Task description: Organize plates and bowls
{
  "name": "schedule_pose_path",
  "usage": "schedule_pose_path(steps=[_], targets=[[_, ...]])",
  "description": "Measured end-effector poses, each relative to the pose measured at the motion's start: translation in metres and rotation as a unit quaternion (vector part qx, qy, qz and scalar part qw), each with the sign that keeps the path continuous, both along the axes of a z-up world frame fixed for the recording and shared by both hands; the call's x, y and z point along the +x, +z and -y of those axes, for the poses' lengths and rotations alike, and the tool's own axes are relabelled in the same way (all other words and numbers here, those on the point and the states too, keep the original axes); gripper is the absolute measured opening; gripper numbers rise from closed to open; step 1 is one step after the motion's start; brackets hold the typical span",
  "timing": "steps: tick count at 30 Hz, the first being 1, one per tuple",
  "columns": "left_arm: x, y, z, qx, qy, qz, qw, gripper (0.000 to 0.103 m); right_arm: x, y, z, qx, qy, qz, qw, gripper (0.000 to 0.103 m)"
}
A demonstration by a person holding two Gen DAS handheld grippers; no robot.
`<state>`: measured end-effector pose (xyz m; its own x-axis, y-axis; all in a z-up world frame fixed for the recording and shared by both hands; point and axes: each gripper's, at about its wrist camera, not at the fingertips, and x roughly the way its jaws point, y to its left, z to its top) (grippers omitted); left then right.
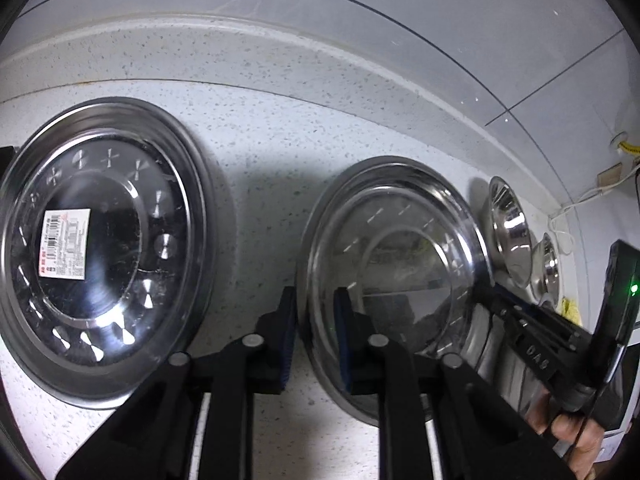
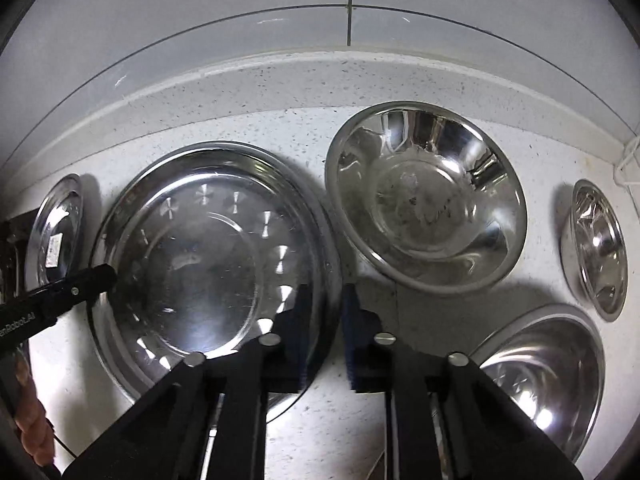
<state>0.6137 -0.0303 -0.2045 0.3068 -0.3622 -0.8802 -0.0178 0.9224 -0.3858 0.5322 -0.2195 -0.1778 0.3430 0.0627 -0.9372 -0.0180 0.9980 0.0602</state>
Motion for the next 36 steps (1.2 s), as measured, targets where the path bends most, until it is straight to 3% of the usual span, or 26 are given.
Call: schedule_pose_path(steps=[8,16,22,27,33,36], targets=[[-0.01,0.004,-0.007,0.003,0.005,0.012,0.9999,0.012,0.012,0.011,-0.002,-0.008,0.022,0.029,0.999,0.01],[-0.043,0.048,-0.02,0.001,0.009,0.046,0.9989,0.012,-0.015,0.054,-0.002,0.004,0.032,0.075,0.997,0.01],[-0.12,0.093,-0.037,-0.02,-0.006,0.072,0.9972,0.012,-0.083,0.1,0.002,0.032,0.047,0.107,0.993,0.009],[-0.211,0.111,-0.045,-0.026,-0.038,0.076,0.9961,0.012,-0.16,0.112,0.004,0.047,0.061,0.11,0.991,0.01],[-0.293,0.079,-0.047,-0.024,-0.074,0.038,0.9963,0.012,-0.241,0.083,0.004,0.078,0.064,0.068,0.993,0.01],[-0.31,0.056,-0.054,-0.023,-0.068,0.018,0.9973,0.012,-0.266,0.06,0.001,0.086,0.06,0.045,0.993,0.01]])
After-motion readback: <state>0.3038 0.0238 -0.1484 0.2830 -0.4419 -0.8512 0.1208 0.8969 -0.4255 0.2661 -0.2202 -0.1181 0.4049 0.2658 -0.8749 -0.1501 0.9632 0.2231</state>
